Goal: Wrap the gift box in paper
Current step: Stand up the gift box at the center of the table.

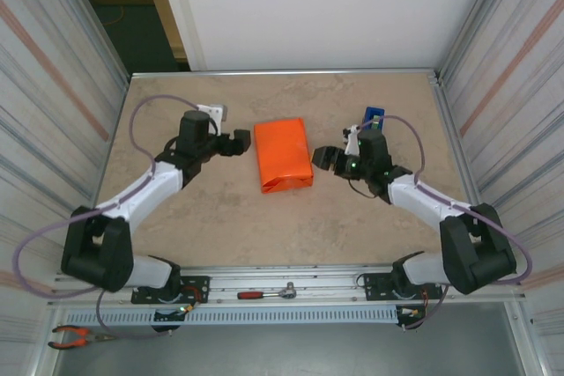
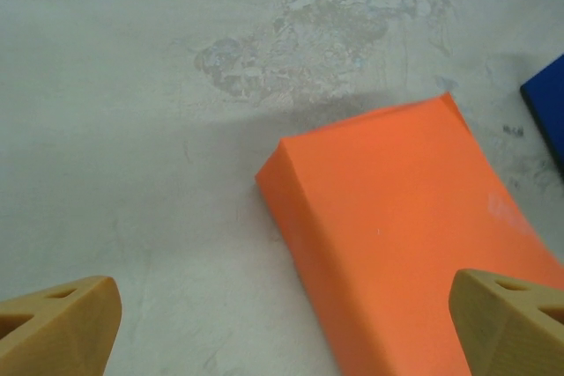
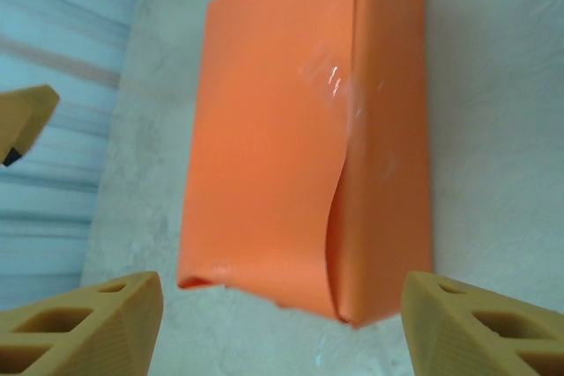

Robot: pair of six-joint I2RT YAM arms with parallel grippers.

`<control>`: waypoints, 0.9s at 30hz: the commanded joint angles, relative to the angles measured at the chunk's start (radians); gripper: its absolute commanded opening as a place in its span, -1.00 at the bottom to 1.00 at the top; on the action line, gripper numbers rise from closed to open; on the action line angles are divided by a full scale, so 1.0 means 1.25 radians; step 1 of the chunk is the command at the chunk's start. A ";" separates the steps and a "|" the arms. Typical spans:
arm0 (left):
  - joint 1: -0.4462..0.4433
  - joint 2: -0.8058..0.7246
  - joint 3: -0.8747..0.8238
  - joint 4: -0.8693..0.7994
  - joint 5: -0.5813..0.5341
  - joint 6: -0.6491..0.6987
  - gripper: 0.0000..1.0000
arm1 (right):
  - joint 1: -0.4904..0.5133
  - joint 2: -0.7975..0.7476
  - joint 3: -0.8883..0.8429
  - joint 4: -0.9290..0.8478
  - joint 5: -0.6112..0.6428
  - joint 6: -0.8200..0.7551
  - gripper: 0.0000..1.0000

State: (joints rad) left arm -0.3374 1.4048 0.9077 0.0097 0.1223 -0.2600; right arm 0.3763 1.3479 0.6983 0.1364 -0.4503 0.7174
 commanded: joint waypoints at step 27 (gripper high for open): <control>0.004 0.511 0.450 -0.252 0.187 -0.271 0.55 | -0.005 0.364 0.218 0.034 -0.130 0.011 0.49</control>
State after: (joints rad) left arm -0.3317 2.0296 1.4521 -0.2920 0.3485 -0.5892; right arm 0.3557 1.7824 0.9379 0.1593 -0.5964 0.7212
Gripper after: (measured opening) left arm 0.788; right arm 0.748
